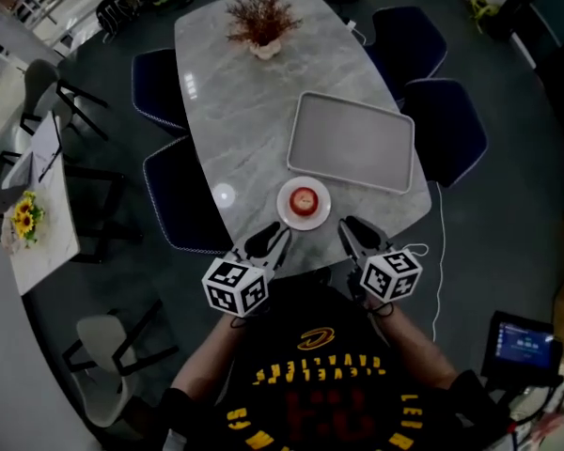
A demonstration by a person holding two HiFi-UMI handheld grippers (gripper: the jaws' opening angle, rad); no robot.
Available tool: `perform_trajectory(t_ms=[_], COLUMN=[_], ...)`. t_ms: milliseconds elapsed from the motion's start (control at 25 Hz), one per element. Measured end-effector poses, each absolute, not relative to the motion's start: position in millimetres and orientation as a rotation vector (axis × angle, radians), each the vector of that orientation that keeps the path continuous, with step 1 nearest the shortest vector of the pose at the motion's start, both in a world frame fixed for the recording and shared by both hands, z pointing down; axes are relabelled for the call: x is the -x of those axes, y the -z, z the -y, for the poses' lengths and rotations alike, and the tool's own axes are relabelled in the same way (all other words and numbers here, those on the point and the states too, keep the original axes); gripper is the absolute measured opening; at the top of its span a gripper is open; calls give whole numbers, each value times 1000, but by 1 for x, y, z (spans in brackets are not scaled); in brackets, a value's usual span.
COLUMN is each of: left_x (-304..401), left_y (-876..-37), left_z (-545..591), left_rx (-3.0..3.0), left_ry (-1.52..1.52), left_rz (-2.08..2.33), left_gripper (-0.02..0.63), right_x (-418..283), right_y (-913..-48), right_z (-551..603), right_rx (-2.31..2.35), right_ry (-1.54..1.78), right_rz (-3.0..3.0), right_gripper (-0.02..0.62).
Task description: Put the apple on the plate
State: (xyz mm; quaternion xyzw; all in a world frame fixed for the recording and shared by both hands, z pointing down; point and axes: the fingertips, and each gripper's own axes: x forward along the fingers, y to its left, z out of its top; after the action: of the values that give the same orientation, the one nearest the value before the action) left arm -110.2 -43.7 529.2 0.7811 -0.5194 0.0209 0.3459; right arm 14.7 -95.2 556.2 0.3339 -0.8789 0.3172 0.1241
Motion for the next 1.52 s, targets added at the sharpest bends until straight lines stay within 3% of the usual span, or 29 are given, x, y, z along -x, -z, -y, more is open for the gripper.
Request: perform_trajectory(t_ms=[240,320,880,1520], left_x=[130,132,130,142], left_y=[-597,-622,-730,-732], left_z=[55,57,93,72], left_rx=[-1933,-1890,-1544,-1456], left_ry=[-160,-197,-241,-228], left_rz=[1228,1187,1147,1164], left_gripper=[94,126,126,126], right_x=[-23,-23,-16,-2], right_y=[-599,-615,-722,-736], right_z=[111,112,128,112], right_rx=[-1106,-1115,-938,-935], right_ry=[-895,-905,-1181,-1363], right_rz=[2419,2377,2195,2082], right_gripper=[66,66,64,64])
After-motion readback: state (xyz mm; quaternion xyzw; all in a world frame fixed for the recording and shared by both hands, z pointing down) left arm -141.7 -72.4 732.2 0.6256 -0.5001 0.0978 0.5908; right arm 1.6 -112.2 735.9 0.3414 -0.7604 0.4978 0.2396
